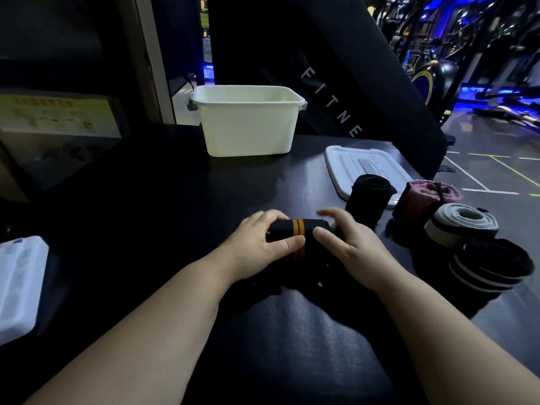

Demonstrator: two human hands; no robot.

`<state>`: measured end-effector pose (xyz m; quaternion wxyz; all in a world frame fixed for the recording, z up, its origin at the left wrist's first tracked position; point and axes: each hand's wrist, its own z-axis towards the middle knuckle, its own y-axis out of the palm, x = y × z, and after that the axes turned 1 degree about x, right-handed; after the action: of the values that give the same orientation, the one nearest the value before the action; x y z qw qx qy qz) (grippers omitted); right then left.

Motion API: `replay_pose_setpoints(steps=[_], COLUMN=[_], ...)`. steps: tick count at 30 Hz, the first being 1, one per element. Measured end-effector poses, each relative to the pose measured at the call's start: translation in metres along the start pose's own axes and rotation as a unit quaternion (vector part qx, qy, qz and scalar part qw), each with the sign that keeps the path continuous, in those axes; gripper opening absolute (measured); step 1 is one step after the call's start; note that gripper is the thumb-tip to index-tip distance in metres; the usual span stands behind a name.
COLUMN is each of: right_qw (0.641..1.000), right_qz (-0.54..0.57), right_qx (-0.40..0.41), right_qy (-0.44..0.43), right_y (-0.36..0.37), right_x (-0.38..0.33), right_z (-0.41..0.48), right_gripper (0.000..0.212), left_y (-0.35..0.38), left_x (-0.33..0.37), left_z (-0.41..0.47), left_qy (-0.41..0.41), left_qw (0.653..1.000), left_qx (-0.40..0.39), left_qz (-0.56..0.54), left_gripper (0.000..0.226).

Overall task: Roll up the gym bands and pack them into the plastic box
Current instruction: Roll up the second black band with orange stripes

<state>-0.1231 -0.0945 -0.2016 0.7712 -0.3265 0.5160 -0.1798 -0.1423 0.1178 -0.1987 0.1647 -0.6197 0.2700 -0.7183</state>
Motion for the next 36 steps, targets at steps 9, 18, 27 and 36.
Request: replay_pose_setpoints(steps=[9, 18, 27, 36], right_qw=[0.997, 0.994, 0.998, 0.996], right_qz=[-0.051, -0.035, 0.030, -0.036], right_qx=[0.043, 0.070, 0.018, 0.071], right_qy=[0.037, 0.083, 0.047, -0.046], right_y=[0.004, 0.004, 0.004, 0.008], right_x=[-0.011, -0.022, -0.016, -0.010], right_z=[0.004, 0.005, 0.000, -0.004], right_gripper=[0.024, 0.042, 0.045, 0.046], left_y=[0.002, 0.000, 0.008, 0.006], left_x=[0.004, 0.006, 0.011, 0.007], left_z=[-0.005, -0.005, -0.004, -0.004], left_qy=[-0.091, -0.105, -0.046, 0.025], left_qw=[0.977, 0.973, 0.987, 0.981], left_qx=[0.173, 0.124, 0.121, 0.076], left_qz=[0.083, 0.162, -0.093, -0.175], left_gripper=[0.059, 0.054, 0.023, 0.071])
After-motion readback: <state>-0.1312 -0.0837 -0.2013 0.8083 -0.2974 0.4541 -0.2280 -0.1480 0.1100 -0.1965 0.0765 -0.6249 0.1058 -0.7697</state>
